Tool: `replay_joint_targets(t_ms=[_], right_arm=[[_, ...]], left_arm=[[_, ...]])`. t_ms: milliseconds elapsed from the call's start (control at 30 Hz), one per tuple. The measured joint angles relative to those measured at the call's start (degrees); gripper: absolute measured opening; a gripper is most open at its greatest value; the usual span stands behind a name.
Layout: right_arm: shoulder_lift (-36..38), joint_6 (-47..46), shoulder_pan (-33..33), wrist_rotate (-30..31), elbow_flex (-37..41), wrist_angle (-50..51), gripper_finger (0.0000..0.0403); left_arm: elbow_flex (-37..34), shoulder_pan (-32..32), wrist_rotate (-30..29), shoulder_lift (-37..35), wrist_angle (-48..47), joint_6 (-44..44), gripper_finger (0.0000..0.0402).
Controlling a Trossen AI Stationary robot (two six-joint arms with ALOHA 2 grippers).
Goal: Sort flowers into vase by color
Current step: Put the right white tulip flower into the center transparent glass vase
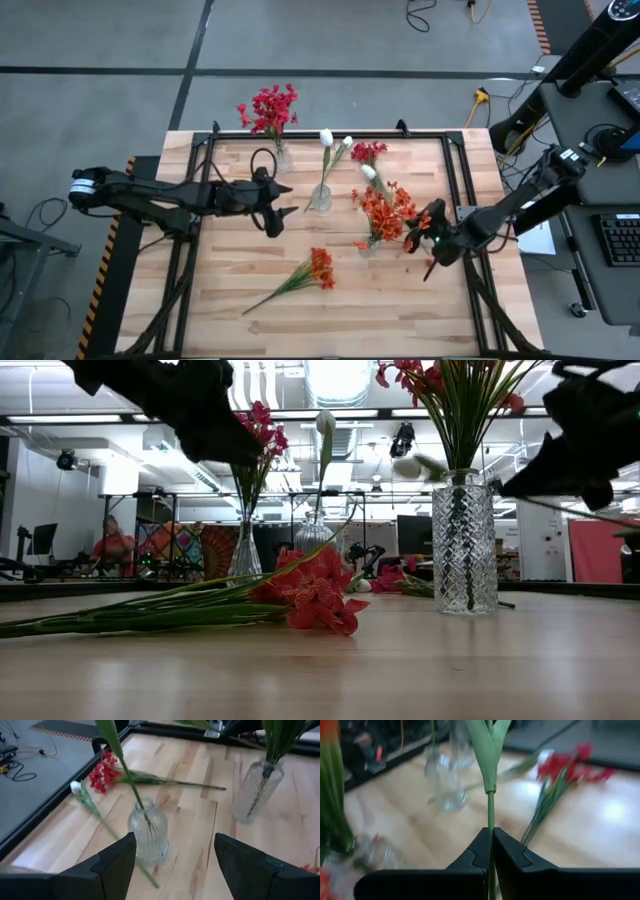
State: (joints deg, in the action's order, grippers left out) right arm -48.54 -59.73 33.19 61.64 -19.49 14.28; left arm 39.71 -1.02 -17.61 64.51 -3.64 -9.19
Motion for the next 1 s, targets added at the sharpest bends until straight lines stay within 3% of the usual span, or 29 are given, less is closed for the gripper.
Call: replay_joint_targets(t_ms=[200, 600, 1000], right_arm=[[3.85, 8.41, -0.24, 9.63, -1.53, -0.09, 0.0009], [1.73, 30.13, -0.5, 23.67, -15.26, -0.01, 0.0009], [1.49, 46.94, -0.5, 25.52, -23.8, 0.05, 0.0009]], left_arm=[[3.04, -0.02, 0.11, 0.0, -0.25, 3.21, 0.0252], [10.91, -0.04, 0.68, 0.0, -0.6, 11.47, 0.0252], [13.77, -0.04, 1.75, 0.0, -2.08, 14.25, 0.0252]])
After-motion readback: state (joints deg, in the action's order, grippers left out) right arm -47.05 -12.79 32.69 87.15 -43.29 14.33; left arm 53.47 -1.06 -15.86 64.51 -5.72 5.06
